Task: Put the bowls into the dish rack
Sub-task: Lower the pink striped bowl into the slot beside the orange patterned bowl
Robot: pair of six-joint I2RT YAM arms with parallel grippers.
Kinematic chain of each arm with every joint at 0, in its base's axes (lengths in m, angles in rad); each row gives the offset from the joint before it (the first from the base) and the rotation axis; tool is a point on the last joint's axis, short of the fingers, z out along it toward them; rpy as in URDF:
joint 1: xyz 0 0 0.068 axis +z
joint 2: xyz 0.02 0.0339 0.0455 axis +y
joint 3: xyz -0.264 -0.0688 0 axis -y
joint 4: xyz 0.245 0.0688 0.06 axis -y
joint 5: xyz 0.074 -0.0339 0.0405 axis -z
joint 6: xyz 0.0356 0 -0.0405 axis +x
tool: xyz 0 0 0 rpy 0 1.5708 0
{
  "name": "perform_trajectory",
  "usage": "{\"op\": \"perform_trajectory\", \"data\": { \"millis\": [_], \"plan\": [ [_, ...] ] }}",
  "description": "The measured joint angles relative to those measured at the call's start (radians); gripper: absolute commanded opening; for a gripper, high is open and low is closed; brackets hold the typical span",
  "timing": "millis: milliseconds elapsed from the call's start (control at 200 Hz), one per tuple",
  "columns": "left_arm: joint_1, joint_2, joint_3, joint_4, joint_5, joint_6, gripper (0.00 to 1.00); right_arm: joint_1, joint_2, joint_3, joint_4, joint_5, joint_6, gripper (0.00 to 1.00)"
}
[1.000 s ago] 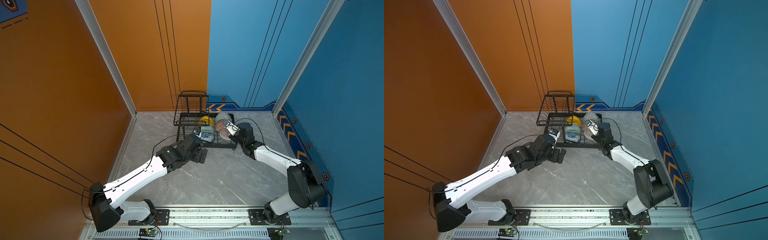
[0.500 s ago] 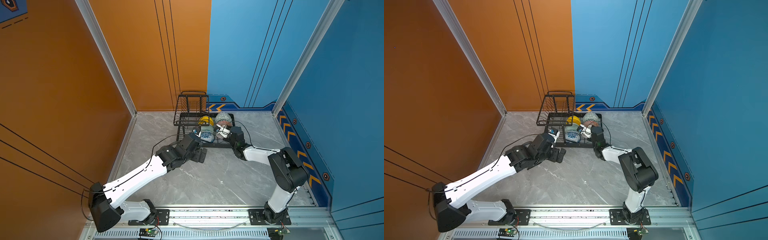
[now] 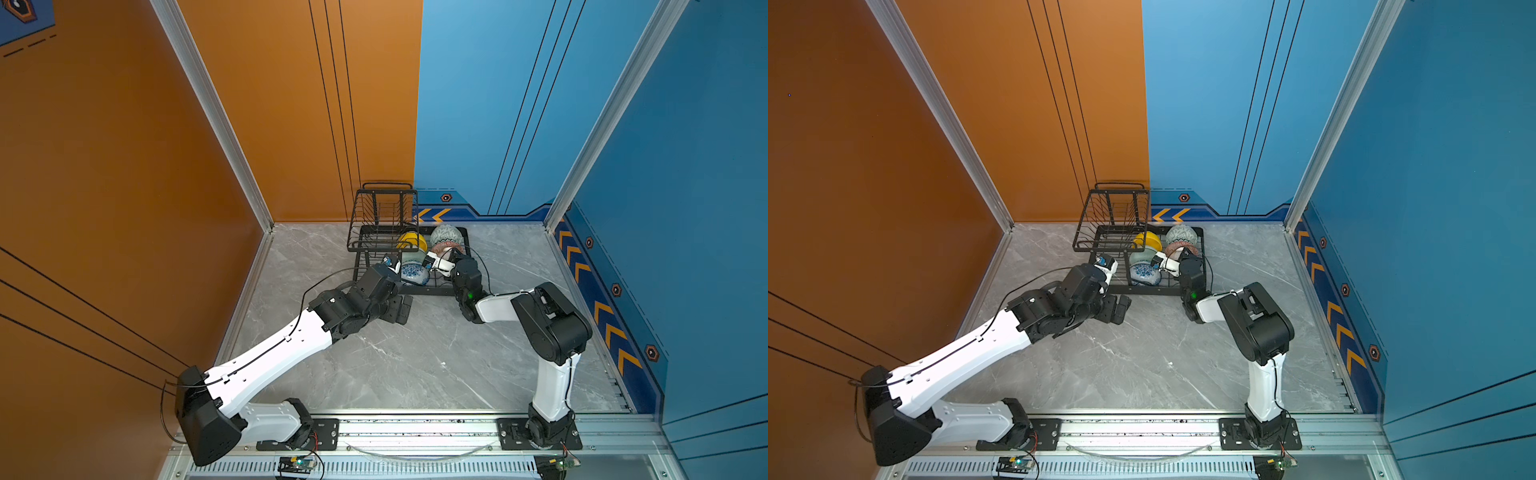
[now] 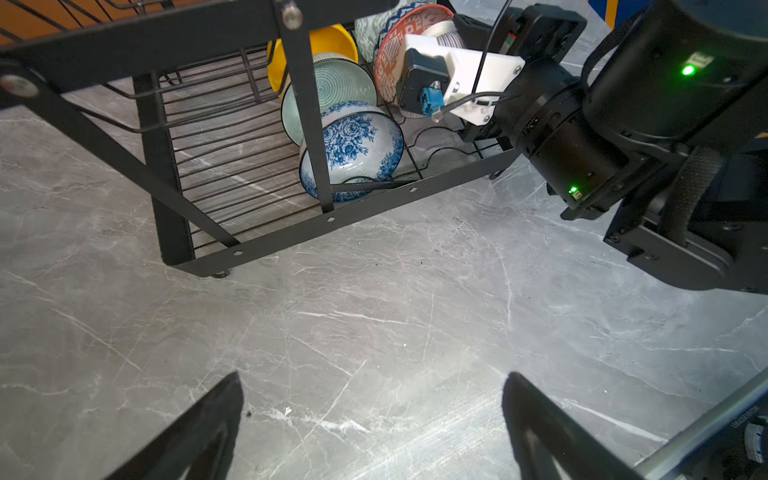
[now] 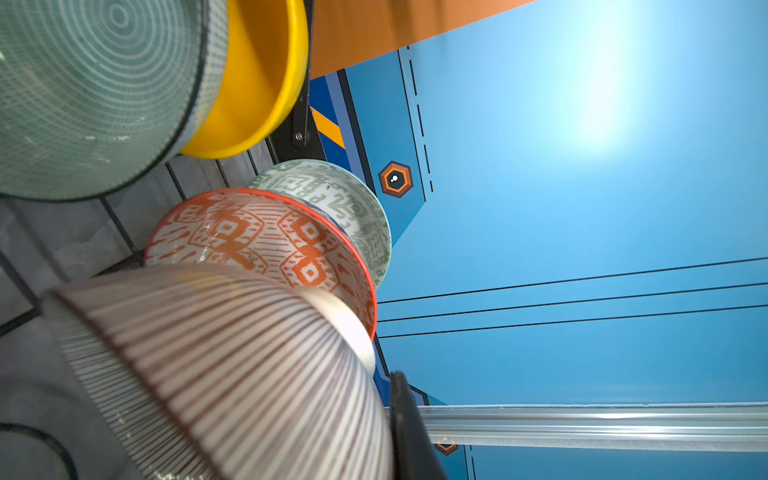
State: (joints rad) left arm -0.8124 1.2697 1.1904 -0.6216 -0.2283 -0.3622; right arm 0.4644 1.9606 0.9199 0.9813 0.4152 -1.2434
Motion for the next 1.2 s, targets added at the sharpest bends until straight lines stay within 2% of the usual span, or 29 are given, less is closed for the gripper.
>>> {"op": "perform_trajectory", "data": {
  "millis": [661,1202],
  "plan": [
    [0.038,0.0,0.0,0.001,0.056,0.008,0.98,-0.016,0.031,-0.029,0.041,-0.036,0.019,0.0],
    [0.049,0.0,0.0,0.004,0.072,0.008,0.98,-0.043,-0.016,-0.01,-0.155,-0.139,0.156,0.0]
  ]
}}
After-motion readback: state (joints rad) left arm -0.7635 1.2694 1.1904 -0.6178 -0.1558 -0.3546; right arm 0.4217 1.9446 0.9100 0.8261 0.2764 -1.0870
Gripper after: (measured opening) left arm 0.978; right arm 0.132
